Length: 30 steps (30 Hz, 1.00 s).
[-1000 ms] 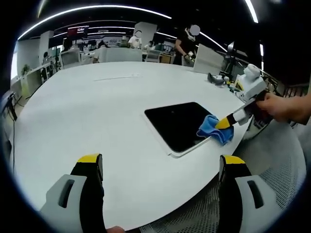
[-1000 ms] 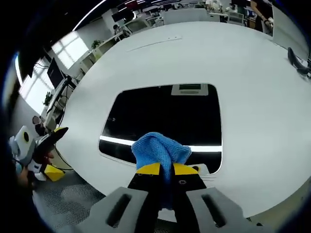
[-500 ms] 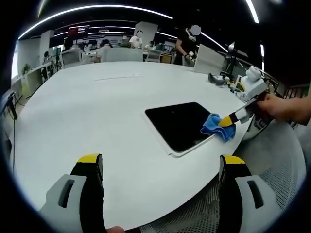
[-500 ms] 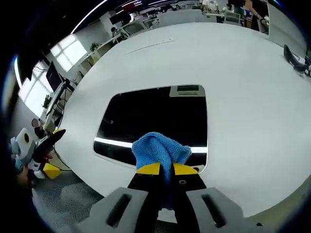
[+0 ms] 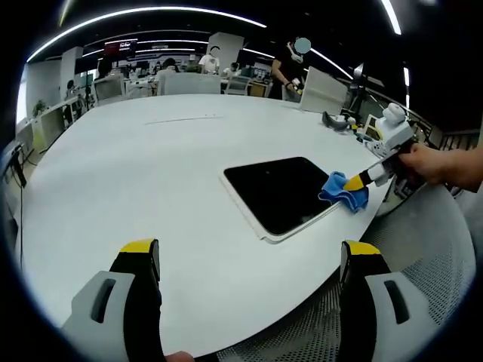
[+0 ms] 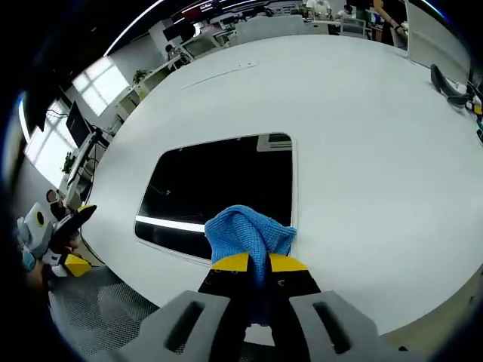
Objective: Wipe the mirror surface with the cleaning cloth until all visible marks leave the cleaned area.
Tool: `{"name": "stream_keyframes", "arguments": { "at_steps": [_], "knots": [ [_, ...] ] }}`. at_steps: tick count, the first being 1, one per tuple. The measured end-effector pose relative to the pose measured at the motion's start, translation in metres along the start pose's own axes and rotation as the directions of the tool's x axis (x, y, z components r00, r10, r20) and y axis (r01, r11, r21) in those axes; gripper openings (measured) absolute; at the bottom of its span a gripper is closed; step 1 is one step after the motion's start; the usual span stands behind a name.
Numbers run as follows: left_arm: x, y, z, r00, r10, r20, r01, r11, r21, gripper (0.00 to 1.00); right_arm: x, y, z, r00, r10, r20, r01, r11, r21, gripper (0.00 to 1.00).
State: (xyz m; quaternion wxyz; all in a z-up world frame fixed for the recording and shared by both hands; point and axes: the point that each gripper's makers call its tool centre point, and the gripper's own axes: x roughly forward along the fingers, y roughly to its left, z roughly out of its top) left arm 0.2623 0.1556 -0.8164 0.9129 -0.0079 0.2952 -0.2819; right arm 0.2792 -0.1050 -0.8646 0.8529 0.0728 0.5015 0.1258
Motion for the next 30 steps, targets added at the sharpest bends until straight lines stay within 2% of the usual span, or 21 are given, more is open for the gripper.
{"name": "stream_keyframes", "arguments": {
  "at_steps": [9, 30],
  "knots": [
    [0.001, 0.000, -0.001, 1.000, -0.003, -0.003, 0.003, 1.000, 0.001, 0.99, 0.003, -0.002, 0.005, 1.000, -0.015, -0.003, 0.015, 1.000, -0.009, 0.02],
    [0.000, 0.003, 0.001, 1.000, 0.011, 0.010, -0.011, 1.000, -0.004, 0.99, 0.020, -0.011, 0.038, 0.999, -0.045, 0.016, 0.045, 0.999, -0.021, 0.02]
  ]
}}
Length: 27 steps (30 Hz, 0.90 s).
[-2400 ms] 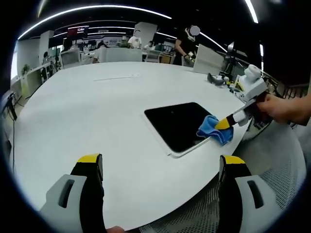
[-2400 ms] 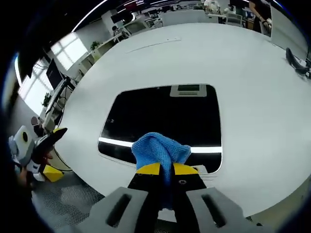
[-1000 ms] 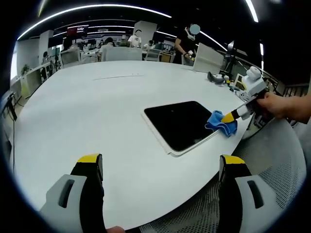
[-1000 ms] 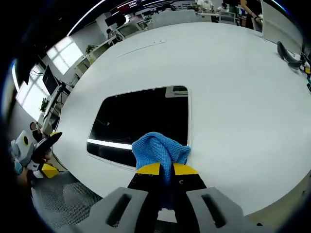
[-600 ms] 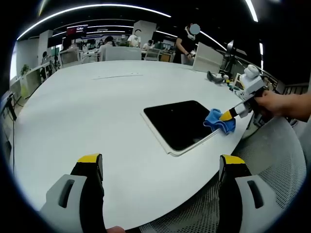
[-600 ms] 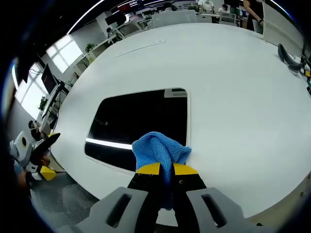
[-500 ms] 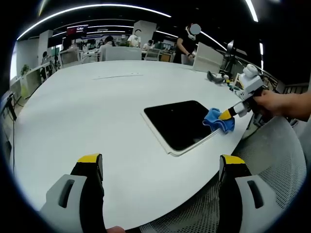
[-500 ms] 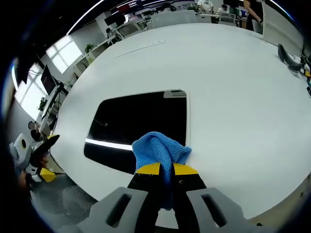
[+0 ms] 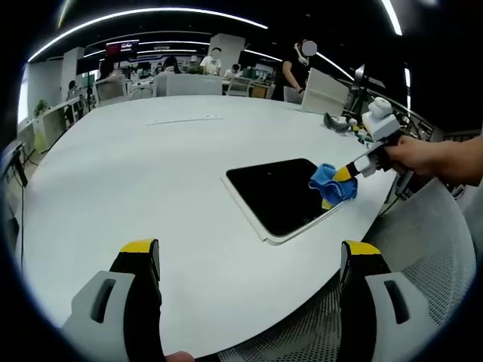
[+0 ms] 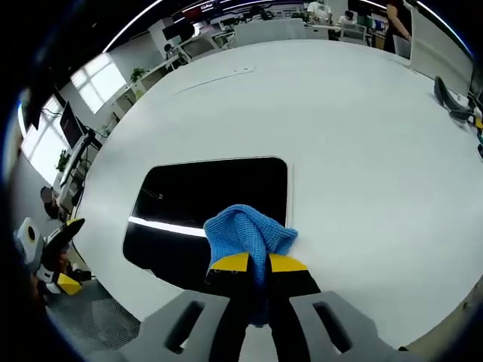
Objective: Wipe the mirror surface with the cleaning cloth until all visible marks leave the cleaned area.
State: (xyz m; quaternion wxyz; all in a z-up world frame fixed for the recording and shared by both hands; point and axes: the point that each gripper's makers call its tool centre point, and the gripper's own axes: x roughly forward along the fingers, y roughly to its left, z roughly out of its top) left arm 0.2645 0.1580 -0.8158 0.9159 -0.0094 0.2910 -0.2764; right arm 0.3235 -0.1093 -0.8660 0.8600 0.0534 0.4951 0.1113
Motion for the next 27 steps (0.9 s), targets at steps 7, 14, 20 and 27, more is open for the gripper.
{"name": "stream_keyframes", "arguments": {
  "at_steps": [7, 14, 20, 27],
  "knots": [
    [-0.001, 0.001, 0.001, 1.000, 0.004, 0.004, -0.004, 1.000, -0.003, 0.99, 0.007, -0.003, 0.012, 1.000, -0.010, 0.004, 0.010, 1.000, -0.006, 0.02],
    [-0.001, 0.002, 0.001, 1.000, 0.006, 0.006, -0.006, 1.000, -0.002, 0.99, 0.014, -0.005, 0.026, 1.000, -0.019, 0.003, 0.019, 1.000, -0.014, 0.02],
    [-0.002, 0.003, 0.001, 1.000, 0.013, 0.008, -0.013, 1.000, -0.011, 0.99, 0.020, -0.009, 0.036, 1.000, -0.023, 0.010, 0.024, 1.000, -0.017, 0.02],
    [-0.001, 0.003, 0.001, 1.000, 0.013, 0.009, -0.013, 1.000, -0.008, 0.99, 0.024, -0.010, 0.045, 1.000, -0.031, 0.003, 0.031, 0.999, -0.027, 0.02]
  ]
}}
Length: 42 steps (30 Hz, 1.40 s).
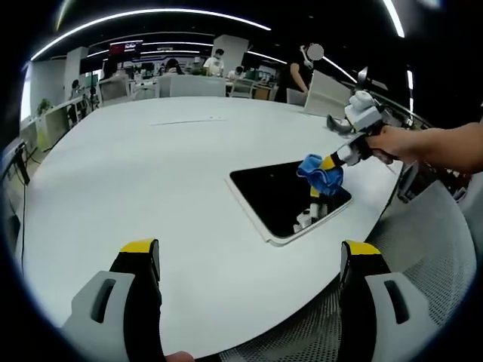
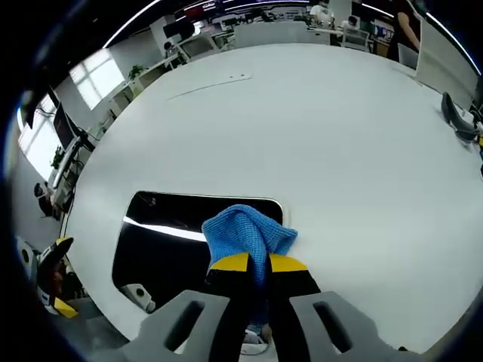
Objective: Wipe the mirror surface with the cleaning cloth until all visible marks leave the cleaned area.
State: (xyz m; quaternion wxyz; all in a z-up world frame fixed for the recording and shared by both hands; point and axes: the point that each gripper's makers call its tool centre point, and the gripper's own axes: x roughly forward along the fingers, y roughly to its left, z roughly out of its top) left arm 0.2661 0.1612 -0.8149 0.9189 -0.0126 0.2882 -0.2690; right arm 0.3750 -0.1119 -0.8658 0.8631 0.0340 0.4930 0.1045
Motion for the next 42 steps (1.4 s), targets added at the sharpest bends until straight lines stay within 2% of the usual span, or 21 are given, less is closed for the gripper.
{"name": "stream_keyframes", "arguments": {
  "at_steps": [9, 14, 16, 31, 34, 38, 42],
  "knots": [
    [0.001, 0.000, 0.000, 1.000, 0.000, -0.004, 0.000, 1.000, 0.006, 0.99, 0.008, -0.002, 0.014, 1.000, -0.016, 0.006, 0.016, 1.000, -0.012, 0.02],
    [0.000, -0.001, 0.000, 1.000, 0.001, -0.007, -0.001, 1.000, 0.009, 0.99, 0.009, -0.002, 0.016, 1.000, -0.021, 0.007, 0.021, 1.000, -0.011, 0.02],
    [0.001, 0.000, -0.001, 1.000, 0.000, -0.008, 0.000, 1.000, 0.012, 0.99, 0.009, -0.001, 0.017, 1.000, -0.023, 0.012, 0.024, 0.999, -0.034, 0.02],
    [0.000, 0.001, 0.001, 1.000, 0.005, 0.000, -0.005, 1.000, 0.002, 0.99, 0.010, -0.002, 0.020, 1.000, -0.018, 0.013, 0.018, 1.000, -0.023, 0.02],
    [0.000, 0.001, 0.000, 1.000, 0.006, -0.001, -0.006, 1.000, 0.002, 0.99, 0.005, -0.001, 0.023, 1.000, -0.009, 0.024, 0.010, 1.000, -0.030, 0.02],
    [-0.001, 0.000, 0.001, 1.000, 0.003, -0.003, -0.003, 1.000, 0.007, 0.99, -0.014, -0.001, 0.037, 0.998, 0.006, 0.061, -0.004, 0.999, -0.035, 0.02],
    [-0.001, 0.000, 0.000, 1.000, 0.004, -0.006, -0.004, 1.000, 0.008, 0.99, -0.037, -0.011, 0.046, 0.995, 0.017, 0.095, -0.013, 0.999, -0.041, 0.03]
  ]
}}
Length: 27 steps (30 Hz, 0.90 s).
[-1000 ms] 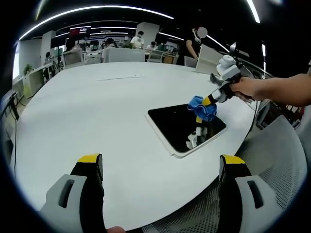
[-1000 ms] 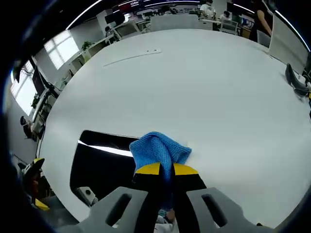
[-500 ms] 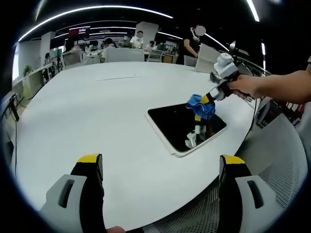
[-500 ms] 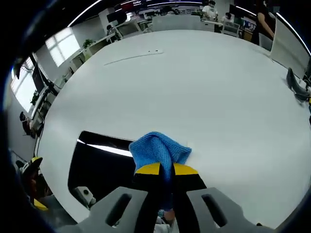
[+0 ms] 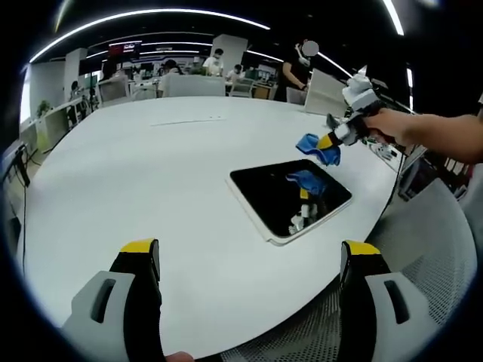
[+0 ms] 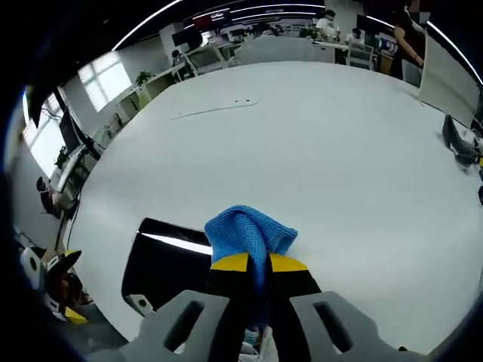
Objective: Wipe the mirror surface with the cleaning cloth until all visible marks leave the cleaned area.
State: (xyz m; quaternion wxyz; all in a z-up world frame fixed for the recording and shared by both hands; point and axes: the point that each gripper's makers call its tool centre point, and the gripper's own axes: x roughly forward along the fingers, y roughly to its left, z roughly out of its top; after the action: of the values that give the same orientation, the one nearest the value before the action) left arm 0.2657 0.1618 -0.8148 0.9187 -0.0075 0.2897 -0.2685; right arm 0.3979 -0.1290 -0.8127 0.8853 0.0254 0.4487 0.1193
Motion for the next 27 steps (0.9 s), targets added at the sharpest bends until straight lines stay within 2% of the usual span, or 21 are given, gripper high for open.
{"name": "stream_keyframes", "arguments": {
  "at_steps": [5, 9, 12, 13, 14, 15, 16, 17, 18, 20, 24, 27],
  "knots": [
    [0.001, 0.000, -0.001, 1.000, -0.002, -0.001, 0.002, 1.000, -0.001, 0.99, -0.029, -0.022, 0.001, 1.000, 0.017, 0.007, -0.018, 1.000, 0.025, 0.03],
    [0.000, -0.001, -0.001, 1.000, -0.004, -0.007, 0.004, 1.000, 0.007, 0.99, -0.040, -0.048, -0.005, 1.000, -0.012, 0.000, 0.011, 0.999, 0.049, 0.03],
    [0.000, -0.001, -0.001, 1.000, -0.001, -0.007, 0.001, 1.000, 0.007, 0.99, -0.039, -0.062, -0.019, 0.999, -0.026, -0.036, 0.027, 0.999, 0.041, 0.03],
    [0.000, 0.000, -0.001, 1.000, -0.001, -0.007, 0.001, 1.000, 0.007, 0.99, -0.040, -0.059, -0.030, 0.997, 0.029, -0.074, -0.032, 0.998, -0.046, 0.03],
    [0.000, 0.000, -0.001, 1.000, -0.001, -0.008, 0.001, 1.000, 0.008, 0.99, -0.037, -0.062, -0.036, 0.996, 0.026, -0.091, -0.031, 0.998, -0.057, 0.03],
    [0.000, 0.000, -0.002, 1.000, 0.000, -0.009, 0.000, 1.000, 0.009, 0.99, -0.034, -0.073, -0.045, 0.994, -0.028, -0.110, 0.027, 1.000, -0.012, 0.03],
    [0.000, 0.000, -0.002, 1.000, 0.001, -0.010, -0.001, 1.000, 0.009, 0.99, -0.032, -0.072, -0.049, 0.993, 0.007, -0.117, -0.014, 0.998, -0.062, 0.04],
    [0.000, 0.000, -0.002, 1.000, 0.003, -0.011, -0.003, 1.000, 0.009, 0.99, -0.025, -0.075, -0.054, 0.994, 0.006, -0.107, -0.012, 0.999, -0.052, 0.04],
    [0.000, 0.001, -0.002, 1.000, 0.007, -0.013, -0.007, 1.000, 0.008, 0.99, -0.025, -0.078, -0.060, 0.992, -0.003, -0.125, -0.002, 0.999, -0.038, 0.04],
    [-0.001, 0.004, -0.003, 1.000, 0.018, -0.013, -0.018, 1.000, 0.008, 0.99, -0.018, -0.081, -0.068, 0.993, 0.004, -0.121, -0.009, 0.999, -0.041, 0.04],
    [-0.003, 0.006, -0.006, 0.999, 0.032, -0.018, -0.032, 0.999, 0.006, 0.99, -0.011, -0.094, -0.077, 0.994, -0.028, -0.105, 0.020, 0.997, -0.077, 0.06],
    [-0.006, 0.009, -0.009, 0.998, 0.056, -0.035, -0.055, 0.998, 0.033, 0.99, -0.007, -0.103, -0.073, 0.997, -0.049, -0.056, 0.039, 0.985, -0.166, 0.13]
  ]
}}
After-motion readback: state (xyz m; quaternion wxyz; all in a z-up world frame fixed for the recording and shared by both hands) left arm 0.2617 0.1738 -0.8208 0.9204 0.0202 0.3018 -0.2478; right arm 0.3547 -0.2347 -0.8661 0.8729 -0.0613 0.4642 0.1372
